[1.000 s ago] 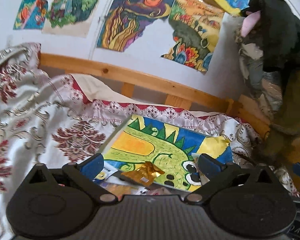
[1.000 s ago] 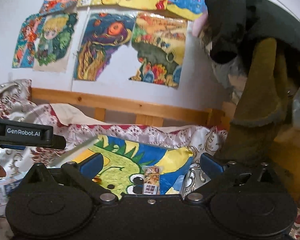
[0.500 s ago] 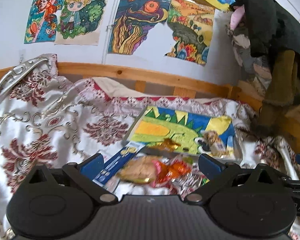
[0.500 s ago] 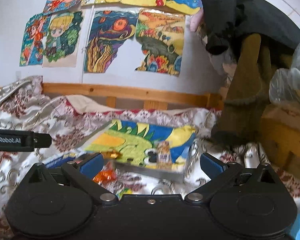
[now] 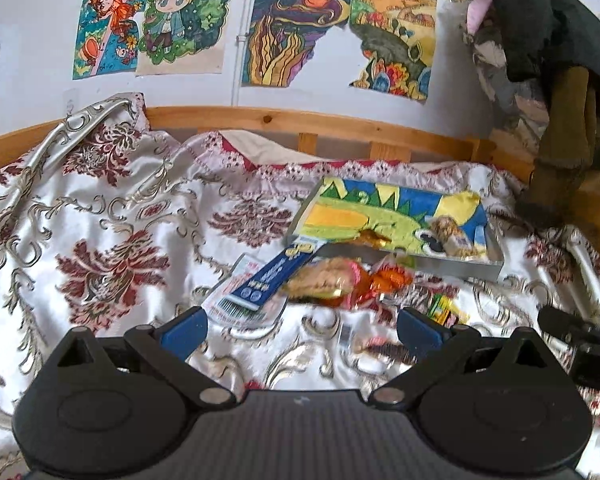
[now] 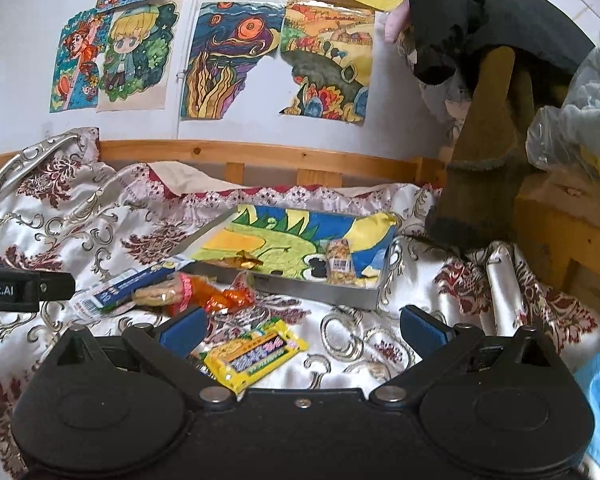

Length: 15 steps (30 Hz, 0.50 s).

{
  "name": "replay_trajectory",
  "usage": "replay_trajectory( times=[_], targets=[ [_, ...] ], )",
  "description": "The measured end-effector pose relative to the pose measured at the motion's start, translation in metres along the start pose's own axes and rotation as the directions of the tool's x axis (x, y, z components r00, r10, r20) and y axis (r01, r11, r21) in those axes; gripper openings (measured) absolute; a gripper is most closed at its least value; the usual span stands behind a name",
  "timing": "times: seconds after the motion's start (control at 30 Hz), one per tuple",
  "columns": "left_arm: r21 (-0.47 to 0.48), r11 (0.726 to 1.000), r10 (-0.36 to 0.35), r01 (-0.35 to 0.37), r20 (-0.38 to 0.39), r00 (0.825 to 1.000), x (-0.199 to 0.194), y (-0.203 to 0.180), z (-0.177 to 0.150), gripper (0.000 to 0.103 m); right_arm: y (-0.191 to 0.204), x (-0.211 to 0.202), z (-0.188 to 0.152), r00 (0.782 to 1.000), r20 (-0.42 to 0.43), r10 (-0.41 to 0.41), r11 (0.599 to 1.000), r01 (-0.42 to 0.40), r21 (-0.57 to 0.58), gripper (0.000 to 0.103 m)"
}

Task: Organize snacks
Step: 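Open both tools and withdraw them from the silver tray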

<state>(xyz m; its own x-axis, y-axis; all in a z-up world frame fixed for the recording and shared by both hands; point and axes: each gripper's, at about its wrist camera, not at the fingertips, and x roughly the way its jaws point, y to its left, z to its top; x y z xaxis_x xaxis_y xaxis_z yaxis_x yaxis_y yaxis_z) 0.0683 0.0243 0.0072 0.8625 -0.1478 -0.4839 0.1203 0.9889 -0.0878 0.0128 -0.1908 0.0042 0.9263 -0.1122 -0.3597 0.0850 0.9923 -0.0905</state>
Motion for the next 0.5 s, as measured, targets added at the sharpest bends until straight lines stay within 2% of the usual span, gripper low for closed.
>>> replay_trajectory(
  times=[0.23, 0.5],
  targets=[
    [0.016, 1.000, 0.003, -0.002, -0.046, 0.999, -0.001, 0.000, -0.014, 0.103, 0.000, -0.005, -0.007, 1.000, -0.018, 0.012, 1.000, -0.012, 0.014, 0.102],
    [0.047, 0.999, 0.009, -0.006, -0.054, 0.999, 0.002, -0.004, -0.020, 0.103, -0.004, -0.001, -0.013, 0.998, -0.052, 0.016, 0.999, -0.014, 0.045, 0.102]
  ],
)
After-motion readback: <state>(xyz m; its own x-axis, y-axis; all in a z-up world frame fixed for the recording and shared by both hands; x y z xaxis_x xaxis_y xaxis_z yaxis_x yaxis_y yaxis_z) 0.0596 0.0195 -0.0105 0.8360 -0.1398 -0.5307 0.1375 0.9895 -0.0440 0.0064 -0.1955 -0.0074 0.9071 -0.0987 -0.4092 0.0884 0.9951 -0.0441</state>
